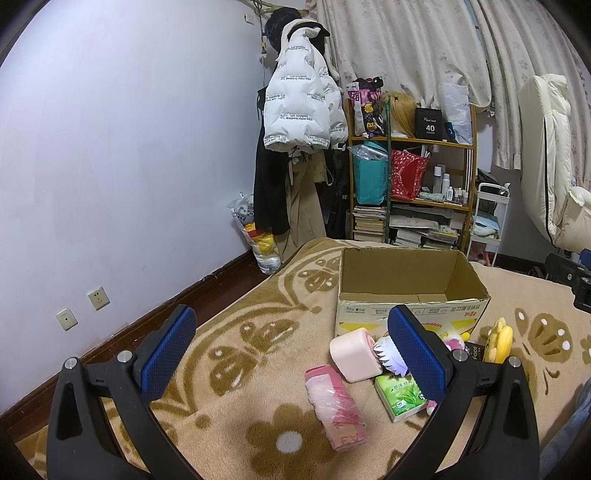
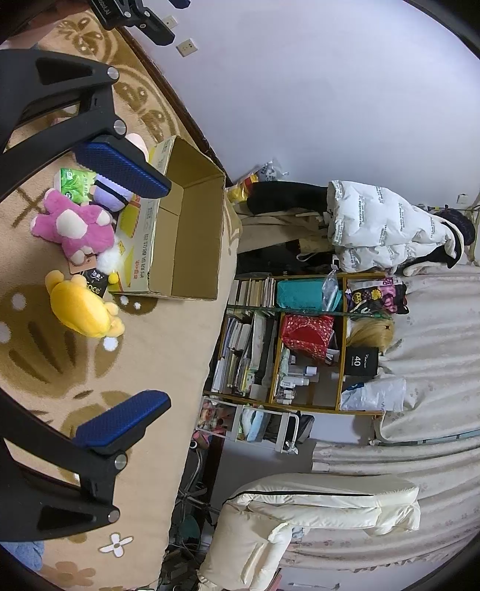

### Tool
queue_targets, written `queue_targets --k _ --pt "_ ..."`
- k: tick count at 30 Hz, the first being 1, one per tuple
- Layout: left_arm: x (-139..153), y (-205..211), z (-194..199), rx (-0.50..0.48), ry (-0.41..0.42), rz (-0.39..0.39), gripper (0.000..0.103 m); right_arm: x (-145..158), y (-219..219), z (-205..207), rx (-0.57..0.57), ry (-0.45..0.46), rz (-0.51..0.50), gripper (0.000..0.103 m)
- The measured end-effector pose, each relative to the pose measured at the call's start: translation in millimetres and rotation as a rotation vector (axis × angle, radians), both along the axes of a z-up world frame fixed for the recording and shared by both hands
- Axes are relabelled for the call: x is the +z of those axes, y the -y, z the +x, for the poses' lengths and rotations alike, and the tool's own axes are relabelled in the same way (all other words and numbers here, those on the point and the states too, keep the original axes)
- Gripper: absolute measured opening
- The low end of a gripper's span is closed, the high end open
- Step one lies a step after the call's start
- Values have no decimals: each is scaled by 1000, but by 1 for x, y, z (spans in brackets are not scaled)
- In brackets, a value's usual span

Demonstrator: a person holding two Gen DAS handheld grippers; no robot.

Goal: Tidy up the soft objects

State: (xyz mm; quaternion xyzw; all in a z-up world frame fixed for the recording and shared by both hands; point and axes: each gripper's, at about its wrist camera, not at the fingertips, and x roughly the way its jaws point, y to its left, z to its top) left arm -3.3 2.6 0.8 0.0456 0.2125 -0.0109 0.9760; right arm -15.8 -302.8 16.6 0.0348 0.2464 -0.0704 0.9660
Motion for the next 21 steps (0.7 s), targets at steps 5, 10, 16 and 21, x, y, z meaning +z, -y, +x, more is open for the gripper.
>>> queue_targets --k 5,10,16,21 --pt "1 -1 1 2 -1 3 102 -4 1 -1 0 -3 -1 103" --pt "-7 3 3 5 -9 8 102 -4 2 -2 -5 5 -3 103" --pt "-8 3 5 6 -12 7 102 -4 4 -3 -8 6 3 103" --pt "-8 3 5 6 -11 8 103 -6 6 -4 -6 3 3 103"
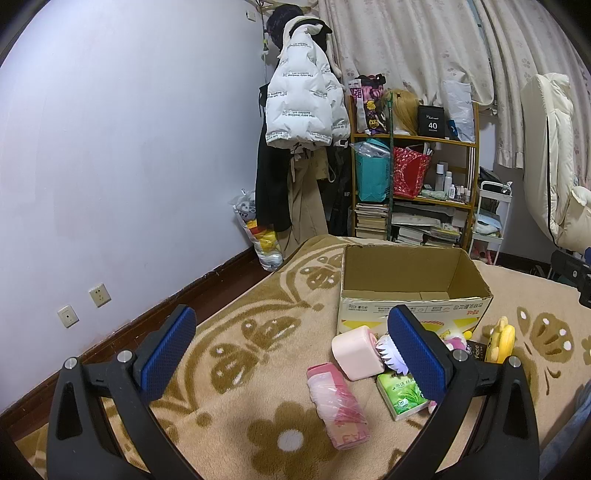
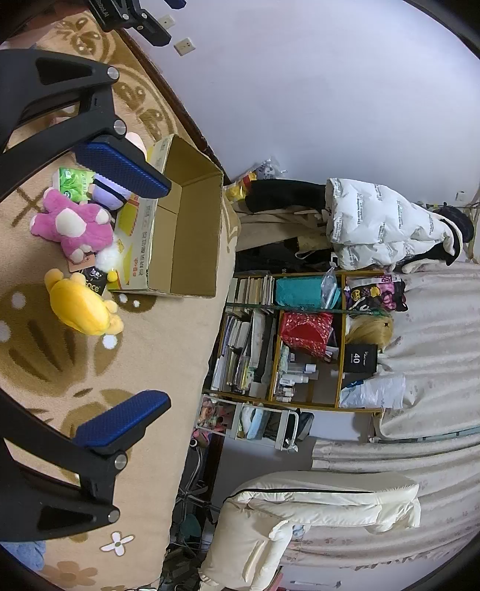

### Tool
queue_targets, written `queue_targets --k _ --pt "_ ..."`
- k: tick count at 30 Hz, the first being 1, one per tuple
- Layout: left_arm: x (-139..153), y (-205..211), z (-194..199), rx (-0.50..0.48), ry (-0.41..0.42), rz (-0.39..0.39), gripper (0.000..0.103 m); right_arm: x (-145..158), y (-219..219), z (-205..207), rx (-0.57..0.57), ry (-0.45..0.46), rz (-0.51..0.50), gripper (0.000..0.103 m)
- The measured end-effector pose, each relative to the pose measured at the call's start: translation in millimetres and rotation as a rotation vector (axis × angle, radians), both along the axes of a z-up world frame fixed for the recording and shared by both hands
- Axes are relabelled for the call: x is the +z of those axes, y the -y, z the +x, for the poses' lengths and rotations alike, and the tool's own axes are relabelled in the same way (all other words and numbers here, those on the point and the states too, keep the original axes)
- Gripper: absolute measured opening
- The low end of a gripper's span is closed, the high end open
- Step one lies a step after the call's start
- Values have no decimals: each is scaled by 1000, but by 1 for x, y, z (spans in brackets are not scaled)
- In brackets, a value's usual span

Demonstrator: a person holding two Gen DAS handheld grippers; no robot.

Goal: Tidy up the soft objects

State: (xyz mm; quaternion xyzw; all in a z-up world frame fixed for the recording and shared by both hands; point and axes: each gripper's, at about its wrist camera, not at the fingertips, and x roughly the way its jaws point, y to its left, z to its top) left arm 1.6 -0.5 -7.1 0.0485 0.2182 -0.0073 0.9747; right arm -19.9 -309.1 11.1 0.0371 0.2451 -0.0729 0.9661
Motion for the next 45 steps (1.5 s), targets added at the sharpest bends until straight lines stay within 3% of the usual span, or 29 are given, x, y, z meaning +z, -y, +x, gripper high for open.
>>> queue_targets --k 45 --pt "-2 -6 2 -1 -19 -7 103 6 -7 4 5 -18 -16 103"
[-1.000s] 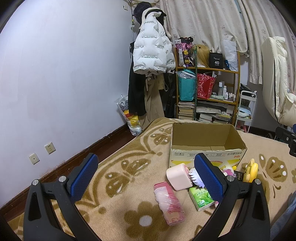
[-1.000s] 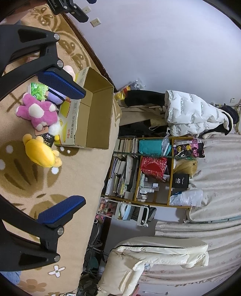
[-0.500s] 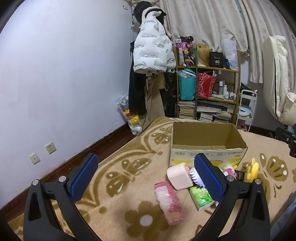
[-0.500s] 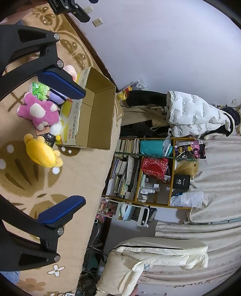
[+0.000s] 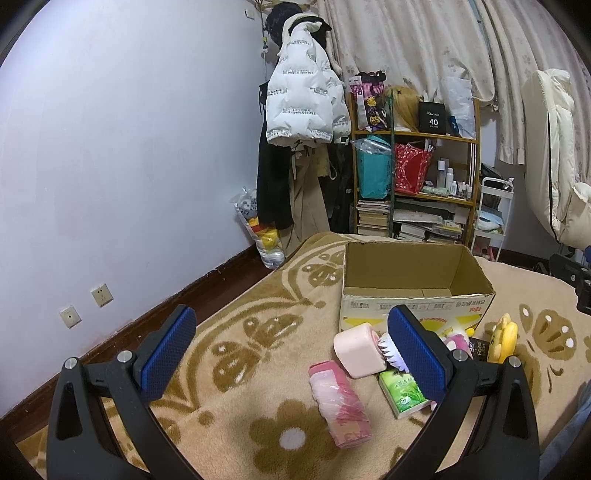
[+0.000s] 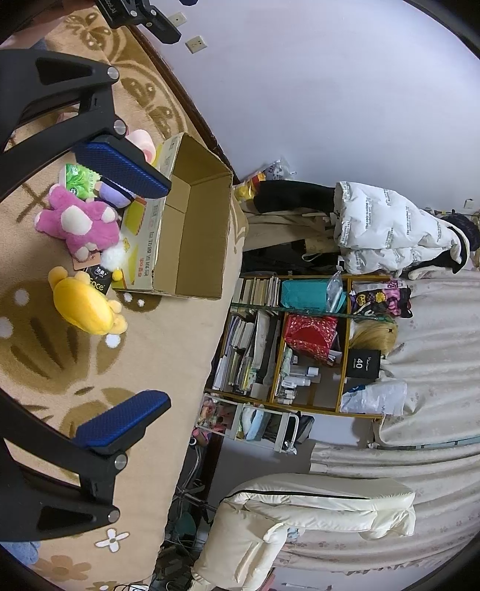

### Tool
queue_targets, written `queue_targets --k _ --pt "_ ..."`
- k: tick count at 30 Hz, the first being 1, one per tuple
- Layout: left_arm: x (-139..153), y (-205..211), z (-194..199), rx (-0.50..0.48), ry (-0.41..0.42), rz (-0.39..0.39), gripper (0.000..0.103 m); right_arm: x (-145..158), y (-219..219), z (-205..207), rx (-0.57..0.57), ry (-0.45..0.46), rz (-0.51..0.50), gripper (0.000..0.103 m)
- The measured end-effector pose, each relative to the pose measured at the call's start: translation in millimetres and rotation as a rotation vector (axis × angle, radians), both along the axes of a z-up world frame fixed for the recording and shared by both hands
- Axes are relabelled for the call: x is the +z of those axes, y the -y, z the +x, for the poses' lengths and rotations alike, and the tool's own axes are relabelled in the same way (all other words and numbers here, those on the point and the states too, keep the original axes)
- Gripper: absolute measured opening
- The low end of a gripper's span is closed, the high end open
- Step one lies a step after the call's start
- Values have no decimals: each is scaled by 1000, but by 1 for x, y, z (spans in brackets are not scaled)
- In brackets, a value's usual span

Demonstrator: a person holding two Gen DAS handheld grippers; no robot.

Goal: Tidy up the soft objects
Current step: 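Lower the left gripper onto the pink-wrapped roll while the right gripper reaches the yellow duck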

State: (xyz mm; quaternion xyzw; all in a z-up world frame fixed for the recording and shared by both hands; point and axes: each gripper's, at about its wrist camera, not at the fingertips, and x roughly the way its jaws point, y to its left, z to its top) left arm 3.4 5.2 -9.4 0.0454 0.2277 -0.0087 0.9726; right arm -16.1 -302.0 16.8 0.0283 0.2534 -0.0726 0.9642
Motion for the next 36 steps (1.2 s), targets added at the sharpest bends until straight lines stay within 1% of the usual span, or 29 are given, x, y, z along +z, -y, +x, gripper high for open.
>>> queue_targets --k 4,6,8,13,16,24,27,31,36 --pt "-5 -4 8 32 -50 -6 103 -3 2 -2 -6 -10 1 103" --pt "-6 -10 11 42 -69 -31 103 -3 5 -2 -9 -14 17 103" --pt "-7 -13 14 58 -82 -42 102 -10 8 2 -12 -36 38 103" --pt "-10 -13 24 86 -111 -28 102 -21 15 12 -26 -113 61 103" --pt "-13 -12 34 90 -135 -37 102 -28 24 17 -33 -155 110 103" --pt "-39 -15 73 116 -250 -82 102 -35 31 39 -58 -208 159 103" --pt "-49 -13 86 123 -287 -83 102 -40 34 47 -66 -230 165 103" --pt "-65 -6 105 101 -360 -92 102 -53 40 63 -82 -285 176 103" --pt "-81 -2 123 99 -419 -101 102 -75 36 77 -70 -359 189 103"
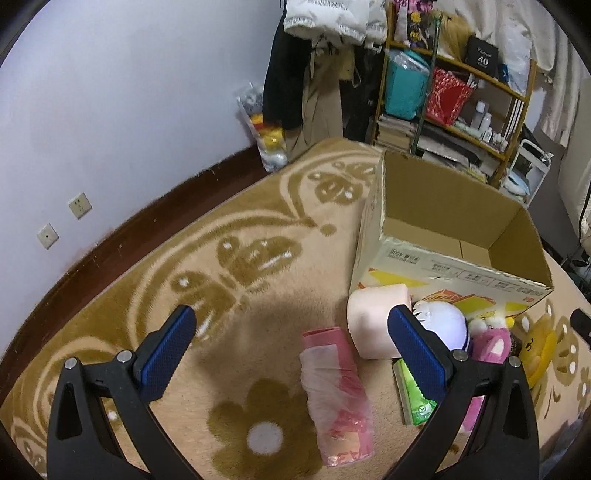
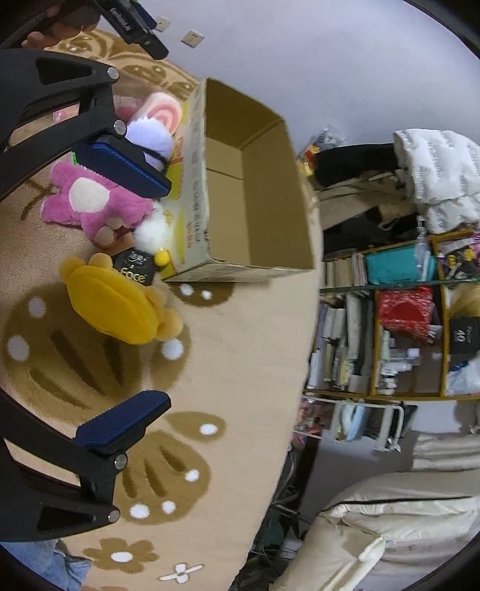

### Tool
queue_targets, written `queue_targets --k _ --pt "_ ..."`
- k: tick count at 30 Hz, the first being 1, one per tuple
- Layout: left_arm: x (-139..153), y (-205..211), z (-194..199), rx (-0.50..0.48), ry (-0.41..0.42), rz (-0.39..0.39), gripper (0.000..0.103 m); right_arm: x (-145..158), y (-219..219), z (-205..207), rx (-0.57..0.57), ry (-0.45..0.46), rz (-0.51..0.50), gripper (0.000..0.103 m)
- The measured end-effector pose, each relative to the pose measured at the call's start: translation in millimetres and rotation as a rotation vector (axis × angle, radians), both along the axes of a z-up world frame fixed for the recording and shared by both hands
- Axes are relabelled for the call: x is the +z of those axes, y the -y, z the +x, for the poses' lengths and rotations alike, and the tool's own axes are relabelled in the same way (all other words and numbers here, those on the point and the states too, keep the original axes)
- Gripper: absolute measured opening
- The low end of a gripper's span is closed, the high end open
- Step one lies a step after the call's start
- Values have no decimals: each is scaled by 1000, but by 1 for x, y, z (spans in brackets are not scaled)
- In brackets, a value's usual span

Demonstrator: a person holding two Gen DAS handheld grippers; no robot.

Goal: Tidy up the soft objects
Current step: 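Lower the left gripper onto the pink-wrapped roll while the right gripper reaches the yellow duck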

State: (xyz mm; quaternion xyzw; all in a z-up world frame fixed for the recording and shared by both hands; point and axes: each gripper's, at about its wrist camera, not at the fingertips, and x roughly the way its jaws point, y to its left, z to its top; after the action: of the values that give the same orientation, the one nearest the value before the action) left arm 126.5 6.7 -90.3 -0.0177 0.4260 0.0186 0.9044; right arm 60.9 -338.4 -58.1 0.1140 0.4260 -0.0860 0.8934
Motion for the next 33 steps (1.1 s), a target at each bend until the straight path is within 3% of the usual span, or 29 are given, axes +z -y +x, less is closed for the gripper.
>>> queue_targets --k 18,27,31,33 --pt "-72 19 18 -49 -240 63 102 -54 6 25 4 -166 69 99" --pt "-91 17 25 -53 -326 19 102 -70 12 29 -17 -240 128 77" --pt "-98 20 27 -65 -348 23 101 -74 19 28 -43 -253 161 59" --pt "-99 22 27 -76 -352 36 90 -74 21 29 -49 -255 165 48"
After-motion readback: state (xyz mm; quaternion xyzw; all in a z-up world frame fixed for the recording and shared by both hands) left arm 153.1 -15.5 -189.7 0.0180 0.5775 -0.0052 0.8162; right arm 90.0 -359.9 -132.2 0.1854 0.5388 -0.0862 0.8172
